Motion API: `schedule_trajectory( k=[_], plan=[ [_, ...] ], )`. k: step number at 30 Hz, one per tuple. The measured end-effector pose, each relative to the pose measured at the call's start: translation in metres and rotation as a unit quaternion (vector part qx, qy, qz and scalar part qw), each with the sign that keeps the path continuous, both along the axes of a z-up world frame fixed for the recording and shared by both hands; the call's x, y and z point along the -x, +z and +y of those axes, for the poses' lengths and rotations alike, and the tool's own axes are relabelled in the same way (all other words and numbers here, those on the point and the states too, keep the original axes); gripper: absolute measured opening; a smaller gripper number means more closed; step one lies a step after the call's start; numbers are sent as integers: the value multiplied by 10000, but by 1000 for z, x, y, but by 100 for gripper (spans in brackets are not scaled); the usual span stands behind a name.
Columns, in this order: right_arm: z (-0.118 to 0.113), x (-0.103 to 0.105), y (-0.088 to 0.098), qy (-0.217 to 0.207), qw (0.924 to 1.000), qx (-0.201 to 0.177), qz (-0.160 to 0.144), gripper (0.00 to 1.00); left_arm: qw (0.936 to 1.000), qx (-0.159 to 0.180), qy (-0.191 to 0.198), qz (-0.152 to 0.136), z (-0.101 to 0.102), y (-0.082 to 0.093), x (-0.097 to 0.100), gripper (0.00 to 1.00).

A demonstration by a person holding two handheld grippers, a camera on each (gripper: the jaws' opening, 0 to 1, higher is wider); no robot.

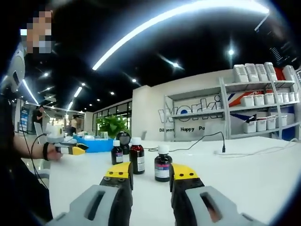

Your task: Rotate the medicine bottle to make it face forward pick up the medicine bottle inspect the drug traceability code place the medicine on the table

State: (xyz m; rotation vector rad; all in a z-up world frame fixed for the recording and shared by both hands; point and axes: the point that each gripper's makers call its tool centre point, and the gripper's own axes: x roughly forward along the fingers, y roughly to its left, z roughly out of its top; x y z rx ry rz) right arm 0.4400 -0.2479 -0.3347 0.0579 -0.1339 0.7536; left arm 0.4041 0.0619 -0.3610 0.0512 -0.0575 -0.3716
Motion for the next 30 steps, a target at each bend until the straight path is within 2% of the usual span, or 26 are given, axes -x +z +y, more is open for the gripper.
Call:
schedule_trajectory(
  k=[30],
  plan=[
    [-8, -8, -8, -65, 9999, 94, 9, 30, 10000, -22, -25, -30, -2, 1, 1, 26]
  ],
)
